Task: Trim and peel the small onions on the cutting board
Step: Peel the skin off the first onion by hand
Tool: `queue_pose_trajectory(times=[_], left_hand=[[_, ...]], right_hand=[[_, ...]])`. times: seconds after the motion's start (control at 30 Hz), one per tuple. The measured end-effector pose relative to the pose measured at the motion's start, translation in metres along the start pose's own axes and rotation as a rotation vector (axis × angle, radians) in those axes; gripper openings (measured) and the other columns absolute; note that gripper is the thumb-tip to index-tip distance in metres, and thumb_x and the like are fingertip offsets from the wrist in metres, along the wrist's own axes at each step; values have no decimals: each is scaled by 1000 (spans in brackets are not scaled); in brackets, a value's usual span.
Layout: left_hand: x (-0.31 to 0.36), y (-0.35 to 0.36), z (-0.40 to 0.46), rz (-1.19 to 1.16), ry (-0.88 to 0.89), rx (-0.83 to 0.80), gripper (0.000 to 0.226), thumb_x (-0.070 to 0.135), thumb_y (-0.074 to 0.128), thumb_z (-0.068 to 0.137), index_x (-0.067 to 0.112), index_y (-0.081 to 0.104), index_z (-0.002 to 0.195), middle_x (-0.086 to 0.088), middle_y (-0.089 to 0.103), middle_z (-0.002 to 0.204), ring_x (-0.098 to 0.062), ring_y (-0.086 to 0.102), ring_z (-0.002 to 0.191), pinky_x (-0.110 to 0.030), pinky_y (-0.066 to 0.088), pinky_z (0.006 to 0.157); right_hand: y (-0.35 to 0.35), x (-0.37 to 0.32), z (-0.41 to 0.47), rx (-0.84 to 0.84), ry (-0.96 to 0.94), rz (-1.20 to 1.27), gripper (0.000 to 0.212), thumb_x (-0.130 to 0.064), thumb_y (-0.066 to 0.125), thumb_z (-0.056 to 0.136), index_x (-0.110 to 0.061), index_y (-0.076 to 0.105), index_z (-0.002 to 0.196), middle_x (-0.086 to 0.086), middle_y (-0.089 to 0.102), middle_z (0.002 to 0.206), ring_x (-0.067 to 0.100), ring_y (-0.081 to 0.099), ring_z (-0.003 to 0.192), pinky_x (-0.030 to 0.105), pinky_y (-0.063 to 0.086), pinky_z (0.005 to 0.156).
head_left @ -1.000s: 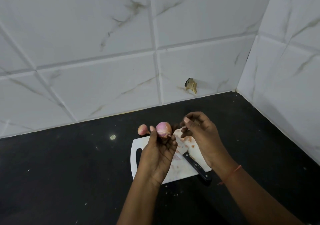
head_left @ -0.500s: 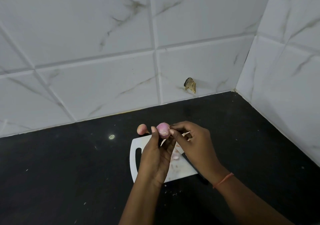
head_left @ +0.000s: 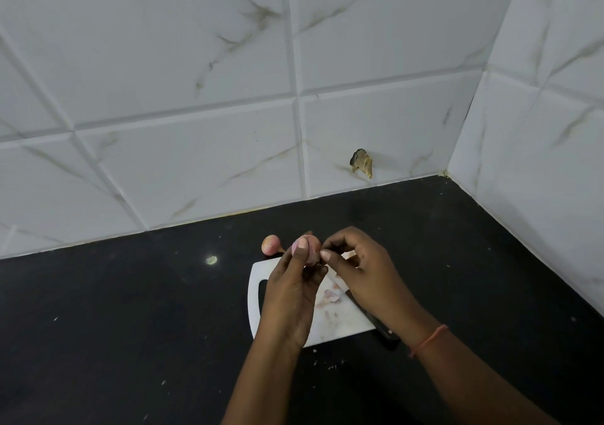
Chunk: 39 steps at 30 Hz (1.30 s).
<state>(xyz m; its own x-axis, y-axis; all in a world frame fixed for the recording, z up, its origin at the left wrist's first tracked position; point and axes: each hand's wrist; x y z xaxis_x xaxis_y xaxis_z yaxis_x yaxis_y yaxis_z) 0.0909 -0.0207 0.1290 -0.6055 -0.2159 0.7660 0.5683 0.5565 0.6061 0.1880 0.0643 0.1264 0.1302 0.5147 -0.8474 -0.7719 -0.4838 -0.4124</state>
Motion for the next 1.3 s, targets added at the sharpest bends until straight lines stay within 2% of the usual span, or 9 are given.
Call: queue_pose_trajectory(times=[0.23, 0.37, 0.5, 0.63, 0.73, 0.9, 1.1, 1.23, 1.3], left_hand=[[2, 0, -2, 13, -6, -31, 25, 29, 60, 91, 21, 76, 74, -3, 67, 91, -13, 68, 92, -34, 51, 95], [2, -5, 1, 36, 12, -71, 36, 25, 51, 103, 20, 69, 71, -1, 64, 80, -15, 65, 88, -43, 46, 103], [2, -8, 2, 58, -23, -42, 40, 33, 51, 101, 23, 70, 67, 0, 67, 81, -14, 65, 83, -40, 47, 95], [1, -12, 3, 15, -74, 16, 31, 45, 62, 86, 16, 73, 80, -6, 67, 84, -14, 65, 76, -37, 50, 88], [1, -16, 6, 22, -81, 49, 49, 48, 67, 79, 4, 68, 101, -9, 68, 87, -12, 66, 73, -29, 55, 76], [3, -20, 8, 12, -84, 52, 47, 46, 69, 82, 6, 67, 107, -15, 68, 106, -12, 63, 79, -27, 54, 76], [4, -17, 9, 1, -56, 12, 43, 42, 60, 90, 2, 64, 105, -13, 70, 102, -17, 69, 90, -29, 56, 82], [6, -17, 9, -5, -84, 5, 30, 33, 53, 99, 9, 64, 86, -8, 64, 89, -13, 65, 76, -28, 56, 74], [6, -18, 10, 1, -93, 2, 32, 37, 55, 95, 7, 67, 93, -7, 67, 89, -14, 66, 76, -28, 56, 73]], right_hand=[[-2, -5, 0, 0, 65, 83, 5, -21, 64, 92, -19, 66, 96, -10, 65, 90, 6, 63, 88, 23, 54, 71], [-1, -7, -1, 11, 125, 129, 4, -21, 61, 93, -22, 65, 95, -13, 66, 88, 5, 64, 85, 22, 55, 71], [-1, -8, -1, 51, 249, 301, 7, -15, 59, 95, -18, 64, 94, -3, 70, 86, 5, 65, 75, 22, 53, 63], [-4, -4, 2, 189, 397, 503, 9, -13, 61, 93, -8, 66, 98, 10, 72, 88, 21, 68, 78, 31, 56, 63], [-6, 0, 3, 355, 403, 445, 6, -12, 68, 89, -8, 67, 92, 12, 70, 80, 22, 68, 69, 32, 55, 60], [-7, 3, 2, 472, 297, 317, 7, -10, 71, 86, -15, 67, 89, 4, 70, 82, 21, 69, 70, 32, 57, 62], [5, -15, -3, 130, 132, 150, 25, -30, 77, 79, -23, 68, 102, -13, 70, 93, 2, 66, 91, 17, 54, 74], [10, -11, -3, 184, 79, 51, 11, -12, 72, 86, -19, 71, 94, -10, 71, 89, 5, 67, 86, 21, 55, 77], [10, -11, -2, 189, 82, 75, 11, -9, 71, 86, -18, 72, 92, -11, 71, 86, 5, 68, 85, 21, 55, 76]])
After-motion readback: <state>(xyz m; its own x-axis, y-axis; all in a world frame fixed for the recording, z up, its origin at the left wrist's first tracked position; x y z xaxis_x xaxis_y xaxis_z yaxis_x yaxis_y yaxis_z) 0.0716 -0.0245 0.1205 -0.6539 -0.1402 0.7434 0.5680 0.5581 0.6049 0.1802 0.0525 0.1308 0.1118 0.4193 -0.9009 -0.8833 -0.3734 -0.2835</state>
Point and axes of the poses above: each hand's wrist, its own z-axis towards the middle knuckle, its own y-axis out of the palm, x = y × z
